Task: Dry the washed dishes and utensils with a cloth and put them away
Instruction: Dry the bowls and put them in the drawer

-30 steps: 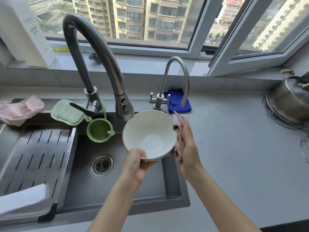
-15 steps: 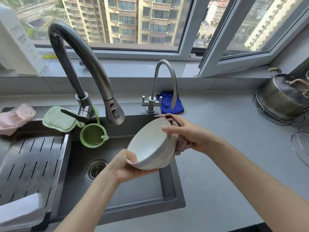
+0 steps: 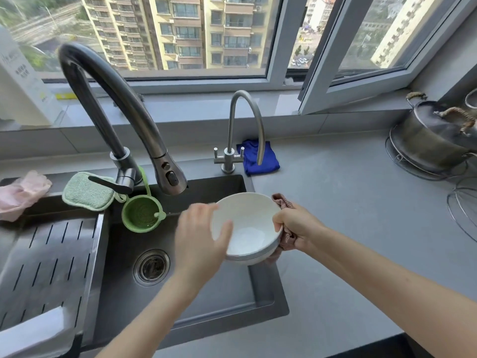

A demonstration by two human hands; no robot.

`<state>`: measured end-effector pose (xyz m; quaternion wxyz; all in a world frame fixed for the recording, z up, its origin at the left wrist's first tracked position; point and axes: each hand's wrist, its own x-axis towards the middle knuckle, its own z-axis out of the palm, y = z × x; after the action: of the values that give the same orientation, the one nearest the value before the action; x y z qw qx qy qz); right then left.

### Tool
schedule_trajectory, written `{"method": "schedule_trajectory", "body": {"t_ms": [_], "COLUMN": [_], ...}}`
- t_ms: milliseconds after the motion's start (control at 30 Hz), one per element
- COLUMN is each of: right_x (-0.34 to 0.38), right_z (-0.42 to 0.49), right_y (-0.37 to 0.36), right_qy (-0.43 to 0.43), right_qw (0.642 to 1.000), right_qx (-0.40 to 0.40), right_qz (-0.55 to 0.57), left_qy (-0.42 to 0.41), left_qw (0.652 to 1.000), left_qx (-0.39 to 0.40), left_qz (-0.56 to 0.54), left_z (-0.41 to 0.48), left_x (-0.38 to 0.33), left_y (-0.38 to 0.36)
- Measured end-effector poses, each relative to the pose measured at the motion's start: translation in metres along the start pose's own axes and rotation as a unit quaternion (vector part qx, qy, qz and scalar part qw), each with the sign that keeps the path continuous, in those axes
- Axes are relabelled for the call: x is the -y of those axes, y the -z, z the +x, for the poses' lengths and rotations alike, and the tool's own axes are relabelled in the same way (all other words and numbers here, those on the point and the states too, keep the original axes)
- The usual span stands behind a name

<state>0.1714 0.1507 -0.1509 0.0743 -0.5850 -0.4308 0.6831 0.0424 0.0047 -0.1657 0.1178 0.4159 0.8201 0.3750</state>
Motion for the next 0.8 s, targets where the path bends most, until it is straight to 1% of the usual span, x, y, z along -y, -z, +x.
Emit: {"method": "schedule_trajectory", "body": {"t_ms": [33,67,100,133,200,233,267,300,333,367,400,433,467,500,533,567,600,667,733,800], "right_x": [0.0,0.0,0.0,0.001,0.007,0.011,0.014,0.015,0.013,0.009,0.001,-0.008,-0.018,-0.023,-0.021,-0.015,-0.008,0.008,0.022,0.03], "right_z": [0.0,-0.001,-0.001,-0.002,-0.008,-0.013,-0.018,-0.024,-0.033,-0.042,-0.051,-0.054,-0.054,-0.051,-0.048,-0.041,-0.032,-0.015,-0.002,0.006], "right_y": [0.0,0.0,0.0,-0.001,-0.002,-0.003,-0.003,-0.002,-0.002,-0.004,-0.009,-0.014,-0.019,-0.025,-0.029,-0.03,-0.029,-0.025,-0.018,-0.011], "right_qy": [0.01,0.017,0.02,0.023,0.032,0.042,0.059,0.085,0.122,0.171,0.225,0.276,0.312,0.341,0.352,0.36,0.357,0.319,0.268,0.21], "right_qw": [1.0,0.999,0.998,0.998,0.997,0.996,0.996,0.996,0.992,0.985,0.971,0.946,0.907,0.864,0.848,0.853,0.864,0.892,0.928,0.962], "right_qx": [-0.01,-0.016,-0.023,-0.029,-0.039,-0.039,-0.031,-0.016,-0.003,0.006,0.013,0.01,-0.012,-0.053,-0.081,-0.093,-0.092,-0.062,0.008,0.099], "right_qz": [-0.019,-0.037,-0.051,-0.059,-0.065,-0.064,-0.053,-0.038,-0.027,-0.037,-0.084,-0.172,-0.283,-0.366,-0.387,-0.368,-0.342,-0.315,-0.26,-0.14], "left_qy": [-0.064,-0.101,-0.121,-0.149,-0.183,-0.181,-0.175,-0.161,-0.123,-0.072,-0.018,0.027,0.06,0.081,0.094,0.102,0.107,0.108,0.108,0.111], "left_qw": [0.997,0.988,0.975,0.962,0.948,0.952,0.962,0.972,0.978,0.978,0.965,0.942,0.921,0.908,0.9,0.89,0.879,0.859,0.841,0.823], "left_qx": [0.048,0.118,0.185,0.223,0.225,0.21,0.187,0.169,0.165,0.168,0.174,0.189,0.204,0.213,0.218,0.216,0.209,0.199,0.197,0.192], "left_qz": [-0.011,-0.023,-0.003,0.045,0.133,0.13,0.095,0.043,-0.021,-0.101,-0.195,-0.277,-0.327,-0.351,-0.366,-0.388,-0.414,-0.459,-0.492,-0.524], "left_z": [-0.006,-0.011,-0.014,-0.017,-0.017,-0.015,-0.012,-0.009,-0.003,0.004,0.012,0.017,0.019,0.019,0.017,0.014,0.012,0.009,0.011,0.014], "left_x": [-0.009,-0.017,-0.024,-0.029,-0.034,-0.035,-0.035,-0.036,-0.036,-0.035,-0.034,-0.035,-0.036,-0.037,-0.037,-0.036,-0.034,-0.029,-0.022,-0.016], "left_y": [-0.002,-0.006,-0.013,-0.021,-0.032,-0.035,-0.036,-0.035,-0.031,-0.026,-0.022,-0.018,-0.016,-0.016,-0.017,-0.018,-0.02,-0.021,-0.017,-0.012]}}
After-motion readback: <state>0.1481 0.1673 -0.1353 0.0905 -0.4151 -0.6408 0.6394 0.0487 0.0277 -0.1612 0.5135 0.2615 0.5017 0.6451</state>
